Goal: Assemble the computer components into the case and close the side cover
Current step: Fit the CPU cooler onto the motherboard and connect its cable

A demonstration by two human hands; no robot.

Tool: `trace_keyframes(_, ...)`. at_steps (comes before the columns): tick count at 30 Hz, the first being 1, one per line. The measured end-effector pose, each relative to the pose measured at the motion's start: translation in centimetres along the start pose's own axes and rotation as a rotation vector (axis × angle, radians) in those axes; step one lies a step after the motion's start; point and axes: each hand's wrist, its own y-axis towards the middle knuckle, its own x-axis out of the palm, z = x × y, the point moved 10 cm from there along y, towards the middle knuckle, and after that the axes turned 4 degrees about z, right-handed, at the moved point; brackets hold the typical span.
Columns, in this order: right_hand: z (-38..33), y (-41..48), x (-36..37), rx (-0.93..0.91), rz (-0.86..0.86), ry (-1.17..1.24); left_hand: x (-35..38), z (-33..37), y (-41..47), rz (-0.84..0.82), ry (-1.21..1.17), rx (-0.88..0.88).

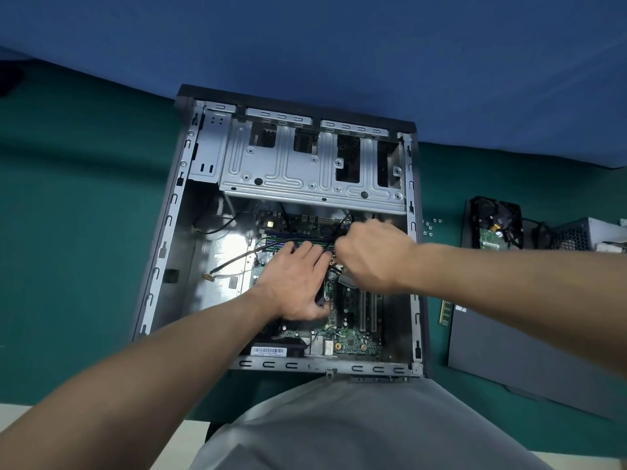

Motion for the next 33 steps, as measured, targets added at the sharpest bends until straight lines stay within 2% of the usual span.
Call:
trace_keyframes(2,3.8,-0.6,2.6,0.532,-0.135,0.635,0.0,0.0,0.0,-0.002,0.008,-0.001)
trace_keyframes(3,4.2,-1.3,4.2,0.702,-0.22,0.91,0.0,0.0,-0.1,-0.006,0.009,-0.006)
trace_keyframes(4,3.8,-1.7,5.2,0.772,-0.296,1.077,0.0,-0.1,-0.1,-0.01,0.009,-0.007)
trace_keyframes(5,3.4,-1.8,5.4,0.747,-0.345,1.116,0.0,-0.1,-0.1,-0.011,0.008,-0.007)
trace_keyframes(6,3.1,-1.6,5.0,0.65,-0.36,1.024,0.0,-0.1,-0.1,-0.009,0.008,-0.009)
trace_keyframes(8,2.1,-1.1,2.9,0.326,-0.296,0.557,-0.1,-0.1,-0.1,-0.004,0.004,-0.007)
trace_keyframes(11,-1.4,-0.9,-0.3,-0.206,-0.02,-0.221,0.1,0.0,0.0,-0.023,-0.001,-0.003)
trace_keyframes(13,-3.0,-1.4,-0.3,-0.412,0.062,-0.432,0.2,0.0,0.0,-0.03,-0.007,-0.004)
trace_keyframes(14,-3.2,-1.2,0.0,-0.42,0.05,-0.401,0.2,0.0,0.0,-0.03,-0.012,-0.006)
trace_keyframes(15,-2.7,-0.7,0.0,-0.332,0.035,-0.269,0.1,0.0,0.1,-0.031,-0.014,-0.007)
trace_keyframes(16,-1.2,0.2,0.0,-0.137,0.002,-0.057,0.1,0.0,0.0,-0.032,-0.012,-0.006)
trace_keyframes(18,3.1,0.8,1.4,0.393,-0.083,0.595,0.0,0.0,0.0,-0.017,0.001,-0.003)
trace_keyframes(19,4.2,0.4,2.7,0.6,-0.129,0.88,-0.1,0.0,-0.1,-0.007,0.005,-0.004)
trace_keyframes(20,4.4,0.1,3.7,0.699,-0.191,1.014,-0.2,0.0,-0.1,-0.003,0.005,-0.004)
trace_keyframes(21,4.1,0.1,3.8,0.668,-0.253,0.984,-0.2,0.0,-0.1,-0.003,0.006,-0.002)
trace_keyframes(23,2.4,0.7,2.0,0.342,-0.262,0.53,-0.2,0.0,-0.1,-0.013,0.009,0.001)
trace_keyframes(25,-0.8,0.8,-0.2,-0.016,-0.105,-0.015,0.1,0.0,-0.1,-0.037,0.001,-0.003)
trace_keyframes(26,-2.5,0.6,-1.2,-0.165,-0.01,-0.188,0.2,0.0,-0.1,-0.05,-0.002,-0.001)
trace_keyframes(28,-4.4,0.2,-1.6,-0.341,0.048,-0.257,0.4,0.0,-0.1,-0.062,-0.015,-0.002)
trace_keyframes(29,-4.2,0.2,-1.6,-0.319,0.049,-0.171,0.4,0.0,-0.1,-0.059,-0.02,-0.006)
trace_keyframes(30,-3.3,0.6,-1.6,-0.213,0.048,-0.021,0.3,0.0,-0.1,-0.053,-0.021,-0.008)
trace_keyframes(33,2.5,0.9,0.2,0.343,-0.04,0.534,-0.1,-0.1,-0.1,-0.024,-0.011,-0.01)
